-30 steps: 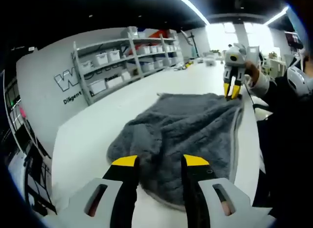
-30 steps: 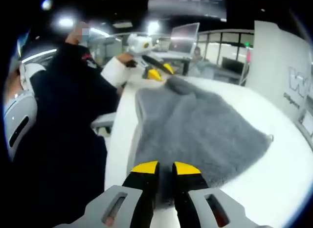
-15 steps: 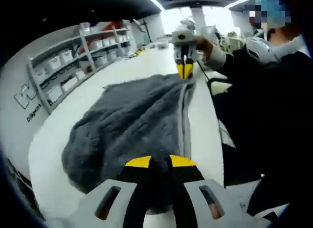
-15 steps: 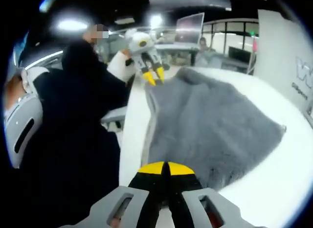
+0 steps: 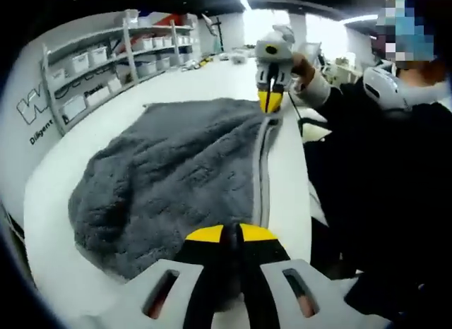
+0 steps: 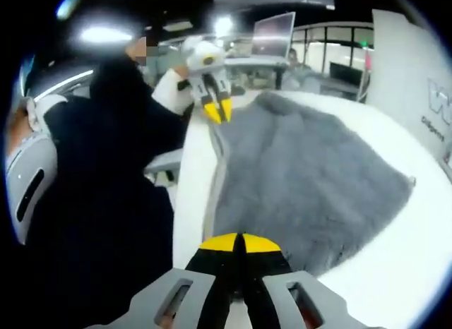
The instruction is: Open the folded towel by lifting each exposed corner and separating the folded layers until the towel lies flat within the target outline without major curled edges
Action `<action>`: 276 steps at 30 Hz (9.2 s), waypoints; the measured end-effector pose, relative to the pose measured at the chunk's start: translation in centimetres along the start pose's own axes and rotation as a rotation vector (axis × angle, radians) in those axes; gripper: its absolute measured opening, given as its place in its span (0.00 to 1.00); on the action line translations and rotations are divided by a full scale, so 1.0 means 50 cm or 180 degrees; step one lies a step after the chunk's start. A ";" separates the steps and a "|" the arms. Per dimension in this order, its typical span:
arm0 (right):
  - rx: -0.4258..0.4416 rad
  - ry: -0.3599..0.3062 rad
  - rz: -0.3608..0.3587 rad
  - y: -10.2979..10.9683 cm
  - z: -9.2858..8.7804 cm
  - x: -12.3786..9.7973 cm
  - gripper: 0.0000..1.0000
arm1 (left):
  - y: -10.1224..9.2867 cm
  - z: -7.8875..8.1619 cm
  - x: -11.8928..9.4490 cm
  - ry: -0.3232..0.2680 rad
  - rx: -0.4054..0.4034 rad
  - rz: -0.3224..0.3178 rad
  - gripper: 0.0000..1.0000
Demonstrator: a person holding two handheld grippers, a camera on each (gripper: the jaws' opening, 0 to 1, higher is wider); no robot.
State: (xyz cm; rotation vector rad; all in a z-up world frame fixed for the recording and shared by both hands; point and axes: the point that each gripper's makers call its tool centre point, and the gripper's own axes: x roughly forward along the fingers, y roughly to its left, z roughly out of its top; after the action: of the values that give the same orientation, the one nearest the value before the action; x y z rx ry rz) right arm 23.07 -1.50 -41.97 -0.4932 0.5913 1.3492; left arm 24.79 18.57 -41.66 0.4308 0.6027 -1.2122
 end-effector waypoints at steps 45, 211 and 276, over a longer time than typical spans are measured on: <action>-0.1328 -0.0198 -0.0092 0.053 0.075 -0.001 0.00 | -0.015 -0.035 -0.065 -0.0187 -0.0638 -0.0320 0.03; -0.1044 -0.1679 -0.1926 -0.061 0.424 0.116 0.08 | 0.017 0.293 -0.103 -0.1505 0.2157 0.1507 0.02; -0.0125 -0.2362 -0.2063 -0.183 0.378 -0.178 0.00 | 0.372 0.098 -0.126 -0.1134 -0.0030 0.2484 0.15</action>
State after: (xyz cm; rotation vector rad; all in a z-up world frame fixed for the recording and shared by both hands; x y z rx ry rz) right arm 33.14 2.49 -21.93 -0.1559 -0.2058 0.8227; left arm 42.05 25.85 -34.03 0.3764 0.0983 -0.5129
